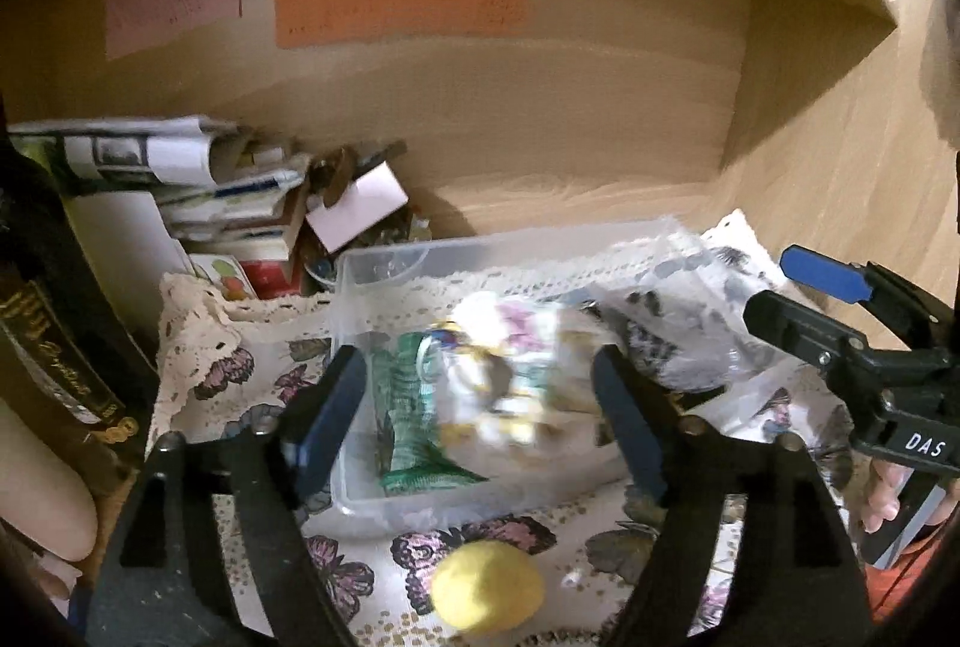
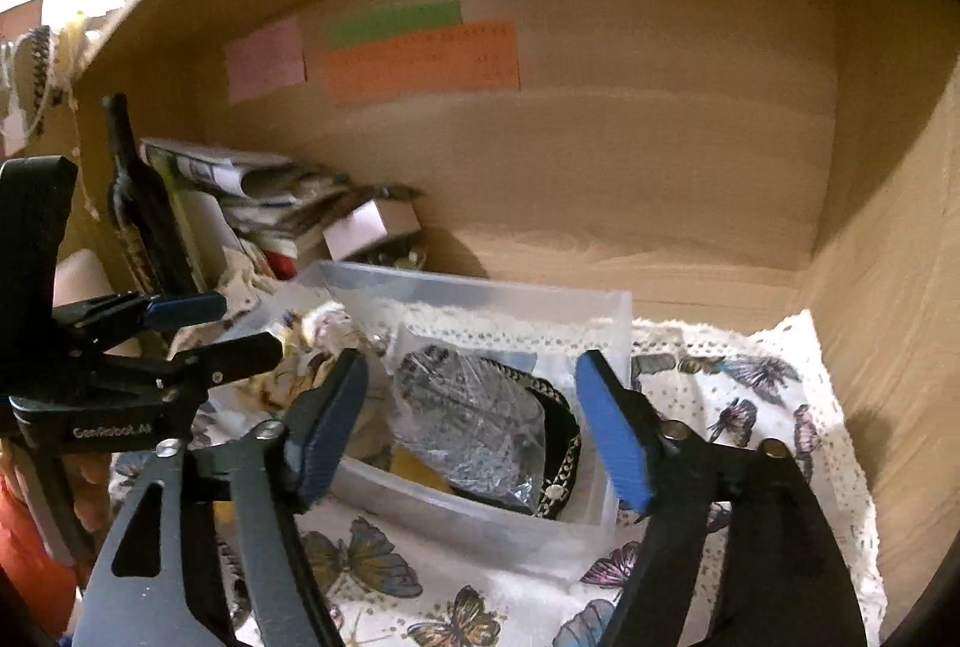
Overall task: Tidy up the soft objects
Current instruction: 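Carry the scrunchie and glitter pouch into the clear box and open both grippers, then grasp the braided hair tie with the right gripper while the left gripper grasps the yellow felt ball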
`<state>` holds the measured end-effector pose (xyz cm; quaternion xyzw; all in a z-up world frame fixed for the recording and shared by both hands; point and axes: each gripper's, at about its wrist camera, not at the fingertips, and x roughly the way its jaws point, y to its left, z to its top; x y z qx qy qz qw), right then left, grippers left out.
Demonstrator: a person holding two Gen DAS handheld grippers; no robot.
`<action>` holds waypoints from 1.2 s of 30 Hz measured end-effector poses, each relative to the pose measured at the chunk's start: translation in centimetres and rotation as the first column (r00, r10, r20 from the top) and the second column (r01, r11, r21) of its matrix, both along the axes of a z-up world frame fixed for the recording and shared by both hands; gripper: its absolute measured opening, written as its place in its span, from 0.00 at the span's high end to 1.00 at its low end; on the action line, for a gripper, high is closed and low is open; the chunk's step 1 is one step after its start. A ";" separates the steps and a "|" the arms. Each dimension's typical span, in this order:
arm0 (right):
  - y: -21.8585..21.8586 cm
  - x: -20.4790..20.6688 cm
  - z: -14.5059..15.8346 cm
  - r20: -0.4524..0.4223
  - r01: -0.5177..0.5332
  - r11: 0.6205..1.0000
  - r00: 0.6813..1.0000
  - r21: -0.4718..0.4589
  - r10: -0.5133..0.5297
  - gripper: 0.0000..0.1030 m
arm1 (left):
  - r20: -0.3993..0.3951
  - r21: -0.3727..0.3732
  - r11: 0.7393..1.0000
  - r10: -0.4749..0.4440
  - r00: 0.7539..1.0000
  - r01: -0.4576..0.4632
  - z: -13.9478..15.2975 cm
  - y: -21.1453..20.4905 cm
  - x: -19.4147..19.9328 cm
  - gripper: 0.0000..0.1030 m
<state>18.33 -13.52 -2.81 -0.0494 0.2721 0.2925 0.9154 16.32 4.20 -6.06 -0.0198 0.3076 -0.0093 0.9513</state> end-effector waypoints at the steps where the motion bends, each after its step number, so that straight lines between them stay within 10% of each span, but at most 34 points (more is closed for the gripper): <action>1: 0.0 -0.3 0.2 0.006 -0.006 1.000 1.000 0.004 0.006 0.28 | 0.014 0.004 1.000 -0.004 1.000 0.004 0.4 -0.1 -0.6 0.17; 5: -0.4 -2.1 0.5 0.010 -0.055 0.998 0.998 0.023 0.054 0.28 | 0.061 0.032 0.999 -0.015 0.998 0.013 1.3 -0.7 -2.6 0.02; 22: 4.1 -6.5 -5.3 -0.168 -0.280 0.958 0.949 -0.055 0.268 0.31 | 0.039 0.024 0.998 0.054 0.998 -0.055 -0.9 1.4 -7.1 0.01; 36: 9.3 -6.4 -9.2 -0.308 -0.411 0.893 0.887 -0.183 0.344 0.73 | -0.045 -0.010 0.998 0.065 0.997 -0.065 -3.8 3.0 -7.6 0.01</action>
